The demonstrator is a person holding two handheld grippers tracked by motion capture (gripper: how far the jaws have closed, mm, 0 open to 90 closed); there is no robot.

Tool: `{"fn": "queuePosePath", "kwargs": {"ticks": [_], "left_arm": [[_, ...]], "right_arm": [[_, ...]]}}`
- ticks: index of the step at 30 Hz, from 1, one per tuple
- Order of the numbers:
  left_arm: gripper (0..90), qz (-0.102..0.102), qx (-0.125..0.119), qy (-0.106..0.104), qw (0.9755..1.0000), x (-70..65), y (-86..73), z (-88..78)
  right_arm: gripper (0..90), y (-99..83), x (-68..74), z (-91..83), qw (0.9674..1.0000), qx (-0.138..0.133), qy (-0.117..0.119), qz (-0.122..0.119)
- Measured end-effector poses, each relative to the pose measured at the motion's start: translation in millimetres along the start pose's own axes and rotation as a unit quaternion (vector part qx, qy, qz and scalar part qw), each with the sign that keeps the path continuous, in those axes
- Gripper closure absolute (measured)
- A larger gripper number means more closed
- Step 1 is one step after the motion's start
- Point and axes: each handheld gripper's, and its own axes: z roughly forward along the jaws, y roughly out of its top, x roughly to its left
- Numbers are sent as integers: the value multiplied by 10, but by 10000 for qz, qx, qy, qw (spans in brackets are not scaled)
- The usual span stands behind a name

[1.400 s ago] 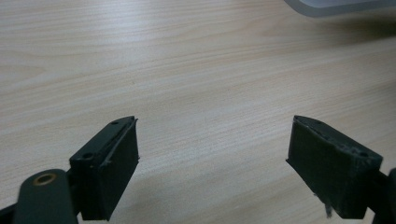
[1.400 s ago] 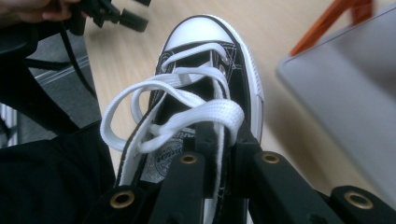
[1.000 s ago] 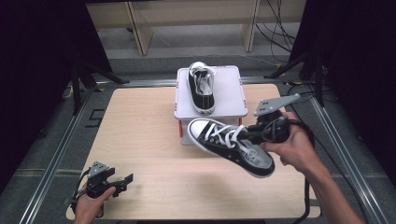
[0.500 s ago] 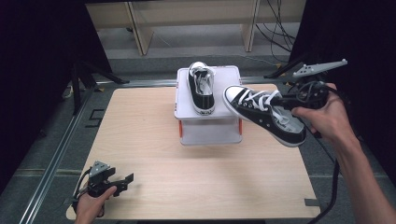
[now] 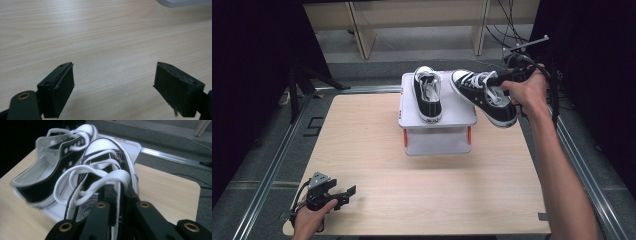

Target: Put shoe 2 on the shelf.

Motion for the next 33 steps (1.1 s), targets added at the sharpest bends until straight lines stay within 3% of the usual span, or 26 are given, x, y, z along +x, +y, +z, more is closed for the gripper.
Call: {"fn": "queuePosePath", "kwargs": {"ticks": [3,5,12,17,19,23,27,33], "left_arm": [[156,2,-14,-51,10000,-2,-2,0],[155,-7,-37,-91,10000,-6,-3,6],[155,-1,-24,-161,9999,-15,3,21],[156,9,-39,-210,9998,-13,6,16],[156,-17,-64,-255,9997,-18,9,13],[156,53,-39,-274,9996,-16,13,21],[155,-13,-74,-332,9994,-38,15,18],[155,52,-73,-281,9996,-27,14,7]], "right_arm": [[864,153,30,187,9996,134,-211,150],[863,214,20,274,9993,135,-318,116],[863,402,87,553,9976,194,-492,441],[863,517,130,717,9966,332,-692,291],[863,582,164,780,9955,329,-703,547],[863,618,199,843,9951,310,-702,625],[863,619,227,888,9940,252,-790,707],[863,593,224,1020,9938,229,-855,673]]}}
